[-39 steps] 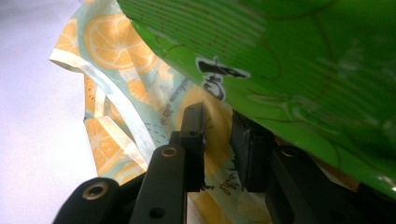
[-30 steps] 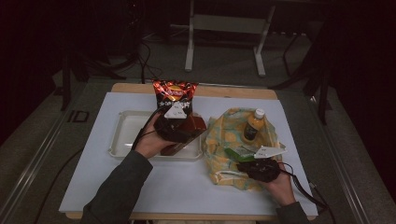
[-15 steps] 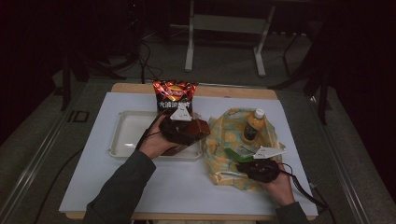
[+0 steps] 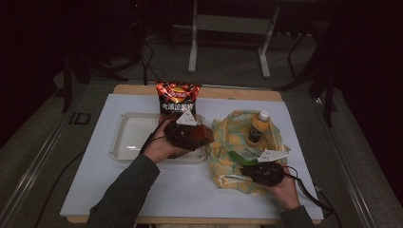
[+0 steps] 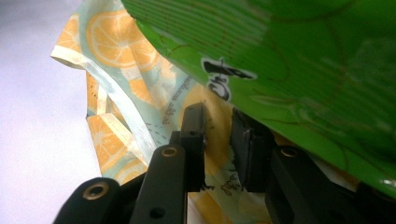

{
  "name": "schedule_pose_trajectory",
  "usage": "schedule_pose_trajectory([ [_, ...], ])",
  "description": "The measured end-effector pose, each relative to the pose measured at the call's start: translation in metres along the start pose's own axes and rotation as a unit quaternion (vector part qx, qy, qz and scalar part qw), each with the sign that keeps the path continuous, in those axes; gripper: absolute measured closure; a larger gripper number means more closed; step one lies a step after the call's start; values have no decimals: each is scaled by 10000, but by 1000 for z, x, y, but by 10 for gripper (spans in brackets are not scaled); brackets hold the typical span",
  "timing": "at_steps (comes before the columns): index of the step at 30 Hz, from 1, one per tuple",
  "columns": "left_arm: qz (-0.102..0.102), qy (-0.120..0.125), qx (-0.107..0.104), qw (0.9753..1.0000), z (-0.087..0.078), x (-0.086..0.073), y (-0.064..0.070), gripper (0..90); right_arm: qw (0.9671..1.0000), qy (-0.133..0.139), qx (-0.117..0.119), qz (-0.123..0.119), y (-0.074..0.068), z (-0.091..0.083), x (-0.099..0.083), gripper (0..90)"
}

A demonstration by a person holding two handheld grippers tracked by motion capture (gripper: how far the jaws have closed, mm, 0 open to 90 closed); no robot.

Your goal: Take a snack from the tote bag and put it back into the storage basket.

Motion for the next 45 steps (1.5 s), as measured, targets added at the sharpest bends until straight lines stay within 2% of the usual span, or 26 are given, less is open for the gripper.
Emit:
schedule_pose_trajectory([
  [20,-202,-262,-61,9994,-1,-22,-3,292,10000,-31,16,7,0,0,0,749],
  [28,-323,-490,-29,9983,-1,-36,-7,269,10000,-30,19,8,0,0,0,750],
  [33,-366,-718,-61,9967,2,-43,-7,259,10000,-32,19,14,0,1,0,750],
  [41,-333,-846,-169,9957,16,-45,0,254,10000,-36,23,4,0,1,-1,750],
  [44,-332,-900,-144,9953,19,-45,1,253,10000,-37,22,5,0,1,-1,750],
  [45,-409,-923,-151,9948,20,-46,0,252,10000,-37,23,4,0,1,-1,750],
])
Point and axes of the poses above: each handheld gripper's, and its own axes: z roughly forward along the jaws, x roughly out of its top, y roughly to its right, the point moved 1 cm from there along z, roughly forward along the jaws, and after that the axes turned 11 degrees about y, right-handed, at the moved point
